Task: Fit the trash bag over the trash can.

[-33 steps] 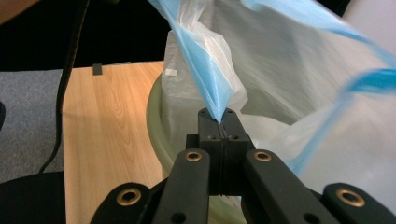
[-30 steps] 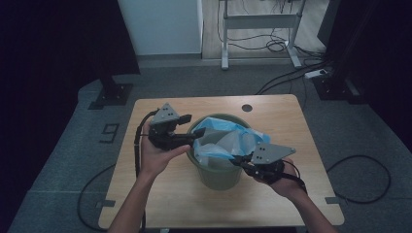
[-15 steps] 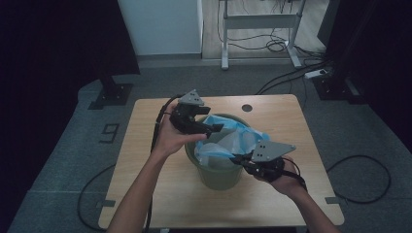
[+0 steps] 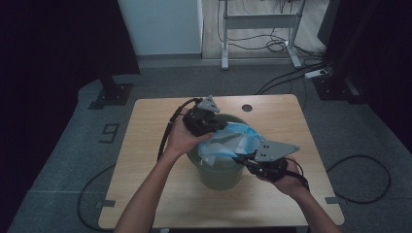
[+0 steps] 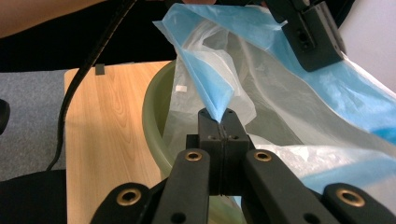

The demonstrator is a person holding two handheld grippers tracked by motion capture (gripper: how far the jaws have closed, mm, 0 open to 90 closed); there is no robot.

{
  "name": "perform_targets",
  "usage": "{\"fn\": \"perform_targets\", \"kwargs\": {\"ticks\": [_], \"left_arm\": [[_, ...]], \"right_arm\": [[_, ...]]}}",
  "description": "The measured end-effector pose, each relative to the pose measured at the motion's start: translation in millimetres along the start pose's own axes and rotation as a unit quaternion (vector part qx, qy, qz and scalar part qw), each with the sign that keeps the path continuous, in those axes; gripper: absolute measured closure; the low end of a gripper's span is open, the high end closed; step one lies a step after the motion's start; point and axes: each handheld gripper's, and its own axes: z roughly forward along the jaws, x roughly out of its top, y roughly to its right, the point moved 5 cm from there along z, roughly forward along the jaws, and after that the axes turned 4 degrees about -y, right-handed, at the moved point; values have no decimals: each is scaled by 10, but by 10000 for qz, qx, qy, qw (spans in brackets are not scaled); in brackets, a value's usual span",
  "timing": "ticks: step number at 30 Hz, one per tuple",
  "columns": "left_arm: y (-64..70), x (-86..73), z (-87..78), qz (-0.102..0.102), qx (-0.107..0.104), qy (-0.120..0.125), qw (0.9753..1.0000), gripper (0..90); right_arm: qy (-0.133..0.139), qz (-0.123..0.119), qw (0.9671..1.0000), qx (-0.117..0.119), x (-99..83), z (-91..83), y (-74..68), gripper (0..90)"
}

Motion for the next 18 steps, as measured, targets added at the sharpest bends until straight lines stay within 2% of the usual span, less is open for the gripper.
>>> {"fn": "perform_targets", "kwargs": {"ticks": [4,7,9,11,14,16,18], "left_arm": [[-77,-42,-80,-248,388,263,9986,900],[-127,-97,-160,-504,501,481,9963,900],[-152,-154,-211,-631,645,521,9946,900],[-164,-214,-250,-754,624,565,9936,900],[-142,-292,-292,-854,644,620,9923,900],[-133,-326,-312,-922,637,684,9913,900],[-128,-341,-325,-955,613,723,9909,900]], "right_arm": [[91,23,9999,-60,-7,-61,-2,889],[118,33,9999,-84,-24,-98,-5,889],[124,46,9999,-104,-46,-120,-7,889],[132,51,9999,-86,-75,-136,-13,878],[251,237,9993,-132,-95,-171,-19,706],[466,456,9978,-97,-61,-239,-23,653],[636,623,9958,-196,2,-328,-17,598]]}}
